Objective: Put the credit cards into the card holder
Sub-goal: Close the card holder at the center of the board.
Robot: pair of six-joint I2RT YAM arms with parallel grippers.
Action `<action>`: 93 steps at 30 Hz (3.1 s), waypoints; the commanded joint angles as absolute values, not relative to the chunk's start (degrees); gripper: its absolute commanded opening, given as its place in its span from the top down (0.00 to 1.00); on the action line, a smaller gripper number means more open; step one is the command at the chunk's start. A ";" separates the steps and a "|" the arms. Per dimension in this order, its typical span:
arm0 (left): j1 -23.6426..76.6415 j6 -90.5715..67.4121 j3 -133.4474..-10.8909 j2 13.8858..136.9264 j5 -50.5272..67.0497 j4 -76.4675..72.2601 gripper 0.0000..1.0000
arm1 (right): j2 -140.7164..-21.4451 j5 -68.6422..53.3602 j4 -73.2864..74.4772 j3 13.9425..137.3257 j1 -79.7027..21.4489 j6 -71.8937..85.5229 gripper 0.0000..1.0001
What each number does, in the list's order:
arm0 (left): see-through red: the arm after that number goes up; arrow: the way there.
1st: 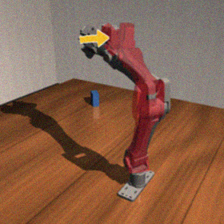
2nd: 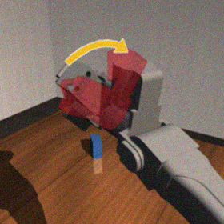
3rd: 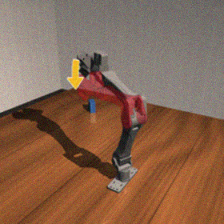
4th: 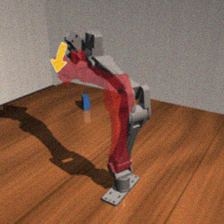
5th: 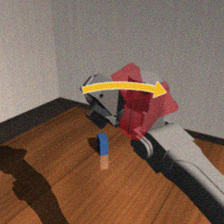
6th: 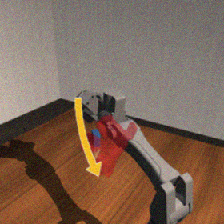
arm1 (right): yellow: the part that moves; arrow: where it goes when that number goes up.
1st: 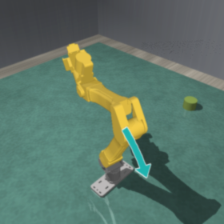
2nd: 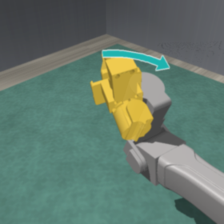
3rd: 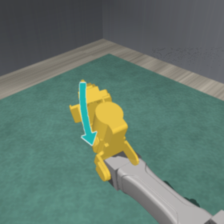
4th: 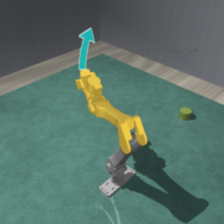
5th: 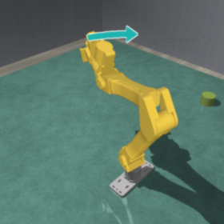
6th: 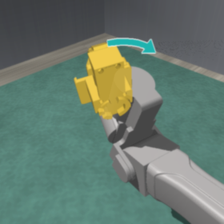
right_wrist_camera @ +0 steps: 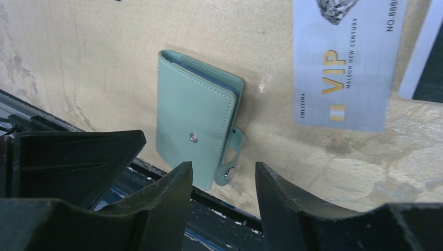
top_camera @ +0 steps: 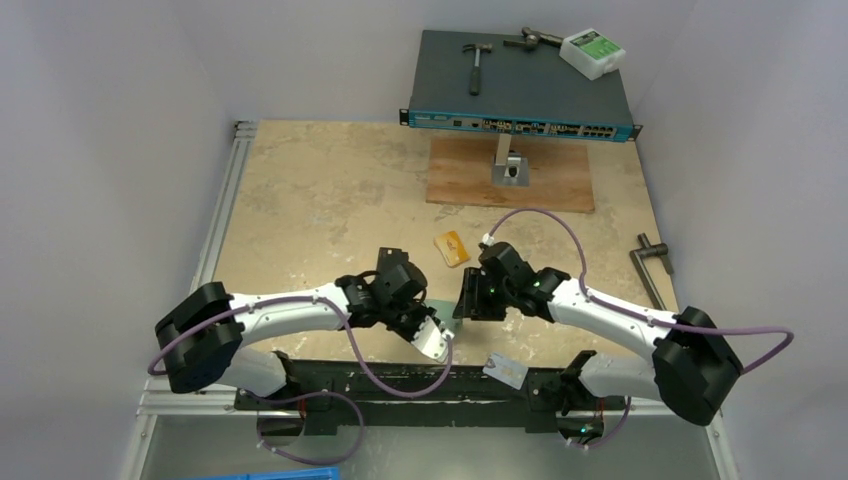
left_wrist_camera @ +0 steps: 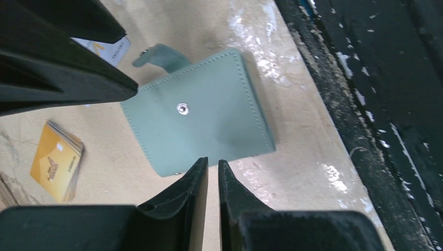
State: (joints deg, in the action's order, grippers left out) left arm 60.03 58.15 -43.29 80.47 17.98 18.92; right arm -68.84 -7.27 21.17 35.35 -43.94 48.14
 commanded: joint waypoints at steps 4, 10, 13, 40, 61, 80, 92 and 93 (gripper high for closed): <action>62.25 62.62 -38.88 78.18 19.26 18.09 0.81 | -71.08 -7.45 22.01 39.30 -45.95 48.58 0.50; 63.49 62.31 -39.03 80.64 18.69 16.95 0.76 | -72.11 -6.52 24.01 40.08 -47.55 49.44 0.52; 63.72 61.67 -39.85 82.21 18.13 16.88 0.75 | -72.24 -5.63 24.87 40.36 -48.02 49.81 0.56; 63.98 59.96 -42.19 85.44 16.52 18.70 0.74 | -70.36 -0.59 29.99 41.27 -48.24 49.66 1.00; 63.98 57.80 -45.42 86.03 15.12 19.31 0.73 | -73.25 -7.98 19.31 40.10 -48.25 49.37 1.00; 63.98 58.25 -45.72 87.36 15.04 19.68 0.73 | -80.24 -10.58 14.19 40.09 -48.25 47.33 1.00; 63.98 58.52 -44.44 87.05 15.15 19.41 0.74 | -82.60 -9.24 14.77 41.28 -48.25 46.76 1.00; 63.96 58.59 -44.39 87.02 15.04 19.47 0.74 | -82.43 -8.80 15.07 41.30 -48.25 46.79 1.00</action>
